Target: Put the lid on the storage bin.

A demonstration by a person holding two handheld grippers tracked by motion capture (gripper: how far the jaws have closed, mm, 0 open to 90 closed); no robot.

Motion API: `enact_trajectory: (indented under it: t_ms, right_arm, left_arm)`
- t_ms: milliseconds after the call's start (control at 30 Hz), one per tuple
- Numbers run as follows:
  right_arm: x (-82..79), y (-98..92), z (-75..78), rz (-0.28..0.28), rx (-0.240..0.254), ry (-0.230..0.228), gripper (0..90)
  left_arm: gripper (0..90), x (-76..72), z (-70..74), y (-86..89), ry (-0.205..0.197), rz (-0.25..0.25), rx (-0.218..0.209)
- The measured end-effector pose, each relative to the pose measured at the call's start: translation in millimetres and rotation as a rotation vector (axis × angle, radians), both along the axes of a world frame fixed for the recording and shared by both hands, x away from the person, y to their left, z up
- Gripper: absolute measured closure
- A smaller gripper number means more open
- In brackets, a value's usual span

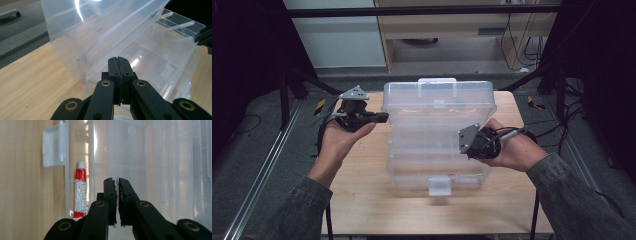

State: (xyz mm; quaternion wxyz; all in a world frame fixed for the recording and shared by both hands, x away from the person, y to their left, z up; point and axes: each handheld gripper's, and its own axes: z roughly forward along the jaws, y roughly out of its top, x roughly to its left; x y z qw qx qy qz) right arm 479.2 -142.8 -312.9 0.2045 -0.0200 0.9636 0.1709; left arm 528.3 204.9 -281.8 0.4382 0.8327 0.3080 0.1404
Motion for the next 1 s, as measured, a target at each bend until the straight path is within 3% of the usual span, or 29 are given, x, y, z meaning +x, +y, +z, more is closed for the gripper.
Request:
enact_trajectory:
  t_ms: [267,467,667,767,800,900,1000]
  right_arm:
    - [-4.8,-1.2,-4.3,-0.007,0.018,0.007,81.1]
    - [-14.7,-7.1,-8.1,-0.045,0.073,-0.010,62.4]
    - [-26.2,-22.6,-11.9,-0.130,0.129,-0.029,42.0]
    - [-33.1,-31.9,-14.5,-0.162,0.160,-0.040,35.8]
    - [-35.4,-35.1,-15.0,-0.174,0.172,-0.042,33.9]
    - [-41.4,-45.1,-17.3,-0.205,0.197,-0.057,29.1]
    - [-44.7,-53.5,-19.0,-0.235,0.217,-0.058,25.7]
  left_arm:
    - [89.8,-5.5,-5.9,0.0,0.008,-0.007,-0.020]
    - [89.8,-11.7,-12.3,1.7,0.018,-0.020,-0.021]
    - [89.8,-18.8,-19.7,2.3,0.017,-0.036,-0.020]
    - [89.8,-22.5,-22.5,2.7,0.027,-0.041,-0.019]
    - [89.8,-21.2,-23.9,2.3,0.006,-0.059,-0.023]
    - [89.8,-25.8,-26.5,3.2,0.032,-0.048,-0.022]
    - [89.8,-28.4,-29.1,3.3,0.032,-0.051,-0.022]
